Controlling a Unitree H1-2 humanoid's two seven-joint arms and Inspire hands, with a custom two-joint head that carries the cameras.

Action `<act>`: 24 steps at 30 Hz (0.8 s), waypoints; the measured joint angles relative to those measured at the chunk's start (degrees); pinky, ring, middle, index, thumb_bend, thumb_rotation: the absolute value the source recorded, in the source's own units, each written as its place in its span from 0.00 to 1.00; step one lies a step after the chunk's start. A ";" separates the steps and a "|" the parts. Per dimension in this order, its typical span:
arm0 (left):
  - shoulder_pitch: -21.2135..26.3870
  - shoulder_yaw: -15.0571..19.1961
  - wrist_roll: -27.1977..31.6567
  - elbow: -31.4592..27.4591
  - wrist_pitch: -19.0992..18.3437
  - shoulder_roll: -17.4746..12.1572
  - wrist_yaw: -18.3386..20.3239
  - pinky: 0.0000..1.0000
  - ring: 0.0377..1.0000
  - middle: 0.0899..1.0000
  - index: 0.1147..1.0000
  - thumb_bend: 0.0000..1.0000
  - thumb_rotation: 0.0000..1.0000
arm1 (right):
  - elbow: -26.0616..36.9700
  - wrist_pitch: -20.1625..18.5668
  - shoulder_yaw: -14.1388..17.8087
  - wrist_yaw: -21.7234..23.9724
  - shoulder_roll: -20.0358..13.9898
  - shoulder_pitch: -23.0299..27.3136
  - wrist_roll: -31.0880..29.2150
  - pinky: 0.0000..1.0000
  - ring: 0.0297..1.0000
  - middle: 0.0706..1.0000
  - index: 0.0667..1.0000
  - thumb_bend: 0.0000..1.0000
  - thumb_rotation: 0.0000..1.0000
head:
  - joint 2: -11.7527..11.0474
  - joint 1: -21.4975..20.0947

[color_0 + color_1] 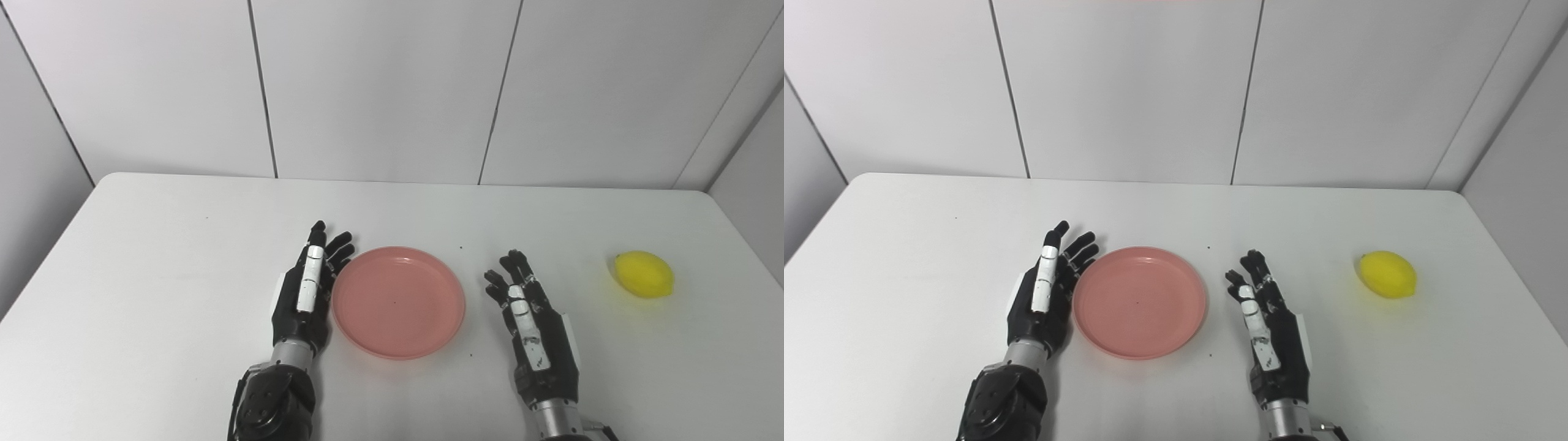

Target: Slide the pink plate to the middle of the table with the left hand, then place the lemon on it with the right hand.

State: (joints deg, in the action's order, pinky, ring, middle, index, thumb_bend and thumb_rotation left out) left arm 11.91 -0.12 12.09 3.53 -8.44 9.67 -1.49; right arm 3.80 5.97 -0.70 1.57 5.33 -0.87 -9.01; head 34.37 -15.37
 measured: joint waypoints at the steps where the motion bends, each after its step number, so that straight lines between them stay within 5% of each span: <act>1: 0.00 0.02 0.00 0.15 0.26 0.00 0.13 0.87 0.83 0.80 0.94 0.76 0.79 | -0.07 0.02 0.07 -0.57 0.16 0.04 0.95 0.86 0.82 0.88 0.87 0.72 0.68 | 0.00 -0.01; 6: 0.03 0.54 0.21 0.96 0.80 -0.01 1.15 0.87 0.82 0.80 0.94 0.73 0.79 | -0.28 0.68 0.35 -4.67 0.89 0.45 7.14 0.84 0.80 0.86 0.84 0.74 0.71 | -0.26 -2.98; 13: 0.52 1.37 1.13 1.75 1.41 -0.02 2.15 0.89 0.83 0.80 0.93 0.74 0.80 | 0.12 0.79 1.31 -6.01 0.99 0.88 7.95 0.85 0.82 0.87 0.84 0.71 0.73 | -0.44 -4.23; 24: 0.88 2.19 2.59 2.25 1.54 -0.26 3.14 0.91 0.85 0.82 0.95 0.73 0.79 | 3.36 0.64 2.27 -9.56 -0.44 0.98 17.22 0.74 0.76 0.79 0.78 0.71 0.78 | -1.05 -6.78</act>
State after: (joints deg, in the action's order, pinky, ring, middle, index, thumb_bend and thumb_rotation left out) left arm 12.80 2.07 14.68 5.78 -6.91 9.40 1.65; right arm 7.16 6.61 1.57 -7.98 4.88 0.11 8.21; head 33.31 -22.14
